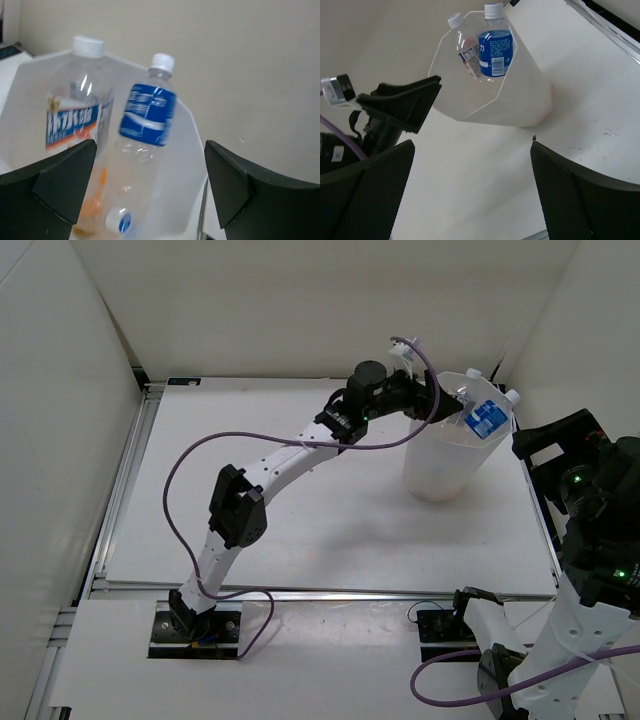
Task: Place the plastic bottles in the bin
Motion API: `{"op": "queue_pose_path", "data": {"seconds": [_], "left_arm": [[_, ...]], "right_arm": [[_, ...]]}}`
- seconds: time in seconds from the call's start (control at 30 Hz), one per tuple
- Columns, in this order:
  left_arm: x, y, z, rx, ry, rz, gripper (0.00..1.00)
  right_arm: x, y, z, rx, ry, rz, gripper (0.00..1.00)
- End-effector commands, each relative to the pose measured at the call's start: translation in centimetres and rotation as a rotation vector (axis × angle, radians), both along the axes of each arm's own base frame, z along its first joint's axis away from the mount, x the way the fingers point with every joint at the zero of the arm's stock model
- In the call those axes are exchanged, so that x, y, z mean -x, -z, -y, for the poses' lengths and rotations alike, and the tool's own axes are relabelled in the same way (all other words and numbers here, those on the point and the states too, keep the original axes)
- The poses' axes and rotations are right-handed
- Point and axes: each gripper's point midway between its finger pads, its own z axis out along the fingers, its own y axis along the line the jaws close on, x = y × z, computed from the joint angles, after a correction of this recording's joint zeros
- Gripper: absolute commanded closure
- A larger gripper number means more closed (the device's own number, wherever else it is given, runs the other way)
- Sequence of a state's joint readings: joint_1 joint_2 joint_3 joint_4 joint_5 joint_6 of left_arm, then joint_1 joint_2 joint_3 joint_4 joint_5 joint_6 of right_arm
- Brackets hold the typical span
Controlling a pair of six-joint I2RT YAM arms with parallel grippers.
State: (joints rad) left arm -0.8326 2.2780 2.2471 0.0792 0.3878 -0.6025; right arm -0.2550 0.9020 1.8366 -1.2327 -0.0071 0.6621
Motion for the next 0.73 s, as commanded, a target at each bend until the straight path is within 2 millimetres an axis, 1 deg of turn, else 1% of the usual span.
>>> {"op": "queue_pose_path", "data": {"seconds": [0.0, 0.03, 0.07, 0.1, 0.13, 0.17, 0.2, 0.23, 0.27, 0.3, 0.33, 0.37, 0.4, 0.43, 0.47, 0.5, 0.53, 0.57, 0.6, 0.63, 0.67, 0.7], "left_arm": [[0.8, -5.0, -4.6, -0.02, -0.087, 0.086, 0.0], [0.7, -6.0, -5.8, -0.024, -0.101, 0.11, 0.0], [1.0, -5.8, -6.1, -0.038, -0.102, 0.115, 0.0], [1.0, -6.2, -7.4, -0.062, -0.129, 0.141, 0.0], [1.2, -5.9, -8.3, -0.094, -0.15, 0.139, 0.0], [0.9, -6.0, -9.4, -0.115, -0.206, 0.149, 0.0], [0.8, -3.6, -10.6, -0.178, -0.246, 0.132, 0.0], [1.9, -6.5, -13.2, -0.167, -0.306, 0.201, 0.0], [1.4, -6.6, -15.3, -0.192, -0.408, 0.213, 0.0], [1.8, -3.9, -16.6, -0.256, -0.448, 0.196, 0.0], [3.2, -6.5, -19.3, -0.224, -0.506, 0.225, 0.0], [3.3, -6.0, -21.3, -0.243, -0.574, 0.21, 0.0], [3.9, -5.8, -22.6, -0.248, -0.604, 0.205, 0.0], [4.4, -2.6, -24.0, -0.314, -0.627, 0.171, 0.0], [5.8, -4.1, -26.5, -0.289, -0.671, 0.191, 0.0], [5.9, -3.3, -28.8, -0.314, -0.762, 0.174, 0.0], [6.4, 0.0, -30.6, -0.392, -0.8, 0.141, 0.0], [7.7, -1.0, -33.2, -0.356, -0.862, 0.132, 0.0], [8.0, -0.4, -35.6, -0.378, -0.955, 0.119, 0.0], [8.6, 1.7, -37.2, -0.427, -0.991, 0.103, 0.0], [9.9, 1.1, -39.5, -0.4, -1.037, 0.101, 0.0], [10.3, 1.4, -41.7, -0.409, -1.126, 0.093, 0.0]], "right_arm": [[0.5, -0.4, 1.0, 0.001, 0.073, 0.01, 0.0], [0.4, -0.1, 1.0, -0.001, 0.073, 0.001, 0.0], [0.1, 0.6, 0.9, -0.008, 0.065, -0.017, 0.0], [0.1, 0.6, 0.9, -0.008, 0.064, -0.017, 0.0], [0.0, 0.9, 0.8, -0.015, 0.053, -0.027, 0.0], [0.0, 0.9, 0.6, -0.019, 0.043, -0.026, 0.0], [-0.4, 1.1, 0.5, -0.009, 0.023, -0.042, 0.0], [-0.7, 1.5, 0.4, -0.007, 0.004, -0.073, 0.0], [-0.9, 2.0, 0.3, 0.002, -0.018, -0.102, 0.0], [-1.1, 2.3, 0.1, -0.007, -0.027, -0.123, 0.0], [-1.1, 3.4, 0.1, -0.025, -0.028, -0.189, 0.0], [-1.2, 4.0, 0.1, -0.034, -0.028, -0.221, 0.0], [-1.2, 4.0, 0.1, -0.034, -0.028, -0.221, 0.0], [-1.3, 4.8, 0.2, -0.031, -0.034, -0.247, 0.0], [-1.6, 5.4, -0.3, -0.041, -0.07, -0.247, 0.0], [-1.4, 5.4, -0.7, -0.032, -0.093, -0.225, 0.0], [-1.7, 5.7, -0.8, -0.038, -0.102, -0.229, 0.0], [-1.8, 6.4, -0.7, -0.041, -0.102, -0.239, 0.0], [-1.8, 6.6, -1.3, -0.054, -0.133, -0.246, 0.0], [-1.9, 6.9, -1.3, -0.057, -0.133, -0.255, 0.0], [-1.9, 7.2, -1.3, -0.06, -0.133, -0.263, 0.0], [-1.9, 7.8, -1.5, -0.065, -0.142, -0.281, 0.0]]}}
